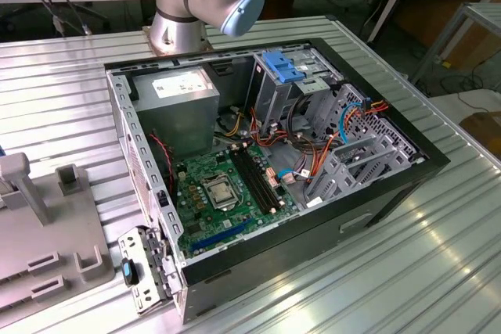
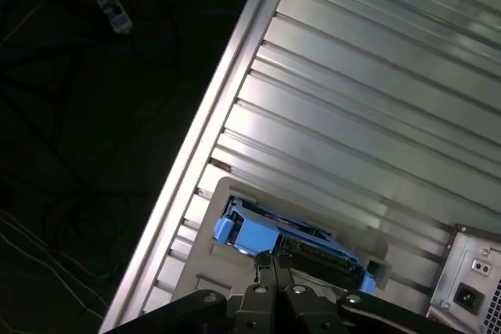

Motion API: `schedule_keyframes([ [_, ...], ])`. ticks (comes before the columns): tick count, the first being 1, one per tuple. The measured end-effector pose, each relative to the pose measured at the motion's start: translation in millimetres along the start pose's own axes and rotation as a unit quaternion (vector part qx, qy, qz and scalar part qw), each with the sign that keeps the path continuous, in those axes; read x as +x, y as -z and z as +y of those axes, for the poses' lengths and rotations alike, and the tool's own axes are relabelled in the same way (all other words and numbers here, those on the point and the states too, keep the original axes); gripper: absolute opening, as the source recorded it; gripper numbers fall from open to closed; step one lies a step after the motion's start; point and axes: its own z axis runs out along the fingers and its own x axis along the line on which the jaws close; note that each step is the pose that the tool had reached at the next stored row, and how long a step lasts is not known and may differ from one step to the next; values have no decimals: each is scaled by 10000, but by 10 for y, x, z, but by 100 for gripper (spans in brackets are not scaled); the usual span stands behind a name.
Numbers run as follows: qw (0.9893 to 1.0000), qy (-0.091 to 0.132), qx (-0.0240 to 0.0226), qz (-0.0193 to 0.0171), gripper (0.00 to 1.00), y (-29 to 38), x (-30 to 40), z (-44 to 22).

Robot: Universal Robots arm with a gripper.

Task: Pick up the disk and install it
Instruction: 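Pick up the disk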

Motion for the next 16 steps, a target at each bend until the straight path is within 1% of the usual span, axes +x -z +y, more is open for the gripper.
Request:
schedule_keyframes([
  [2,9998,196,-5,9,11,0,0,0],
  [3,9993,373,-10,16,11,0,0,0],
  [5,9987,503,-13,22,11,0,0,0],
  [6,9981,612,-16,27,11,0,0,0],
  [7,9969,785,-20,34,11,0,0,0],
  [9,9945,1043,-26,46,11,0,0,0],
  [10,9937,1116,-27,50,11,0,0,0],
  [13,9909,1347,-33,59,11,0,0,0],
  [14,9895,1443,-36,64,11,0,0,0],
  [15,9884,1514,-37,67,11,0,0,0],
  [16,9866,1630,-40,72,11,0,0,0],
])
